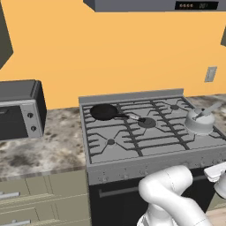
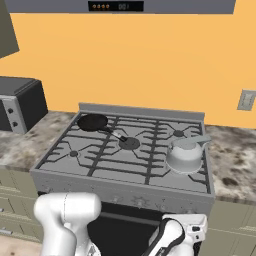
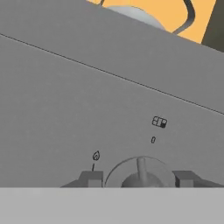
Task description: Pick the kettle from the counter and place it on a stove burner. Then turn the burner on.
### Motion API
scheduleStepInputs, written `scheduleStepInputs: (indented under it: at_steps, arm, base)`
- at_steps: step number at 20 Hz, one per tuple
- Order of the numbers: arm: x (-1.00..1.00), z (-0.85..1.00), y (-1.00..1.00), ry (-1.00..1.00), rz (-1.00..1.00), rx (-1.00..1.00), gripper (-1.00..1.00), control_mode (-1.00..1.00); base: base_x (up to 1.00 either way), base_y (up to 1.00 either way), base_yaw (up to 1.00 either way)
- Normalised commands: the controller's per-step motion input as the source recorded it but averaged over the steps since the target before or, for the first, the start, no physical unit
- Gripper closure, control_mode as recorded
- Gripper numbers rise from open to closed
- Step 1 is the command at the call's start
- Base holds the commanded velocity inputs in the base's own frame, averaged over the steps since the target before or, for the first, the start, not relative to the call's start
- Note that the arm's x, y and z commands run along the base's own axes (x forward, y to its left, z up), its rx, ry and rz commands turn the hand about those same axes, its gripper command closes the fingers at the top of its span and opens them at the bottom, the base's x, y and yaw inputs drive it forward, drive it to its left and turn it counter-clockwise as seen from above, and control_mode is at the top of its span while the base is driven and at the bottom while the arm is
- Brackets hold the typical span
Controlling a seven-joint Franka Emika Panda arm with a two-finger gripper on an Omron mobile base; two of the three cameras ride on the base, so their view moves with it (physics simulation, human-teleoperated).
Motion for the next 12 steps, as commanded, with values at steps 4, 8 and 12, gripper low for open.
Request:
scheduleStepInputs:
  at_steps: [4,8,12]
  arm:
    - [-0.29,-0.35,0.00,-0.16,0.79,-0.23,1.00,-1.00]
    - [-0.35,-0.42,0.00,-0.11,0.80,-0.22,1.00,-1.00]
    - [-0.38,-0.46,0.00,-0.10,0.79,-0.22,1.00,-1.00]
  base:
    - [0.00,0.00,0.00]
    - [0.00,0.00,0.00]
    - [0.00,0.00,0.00]
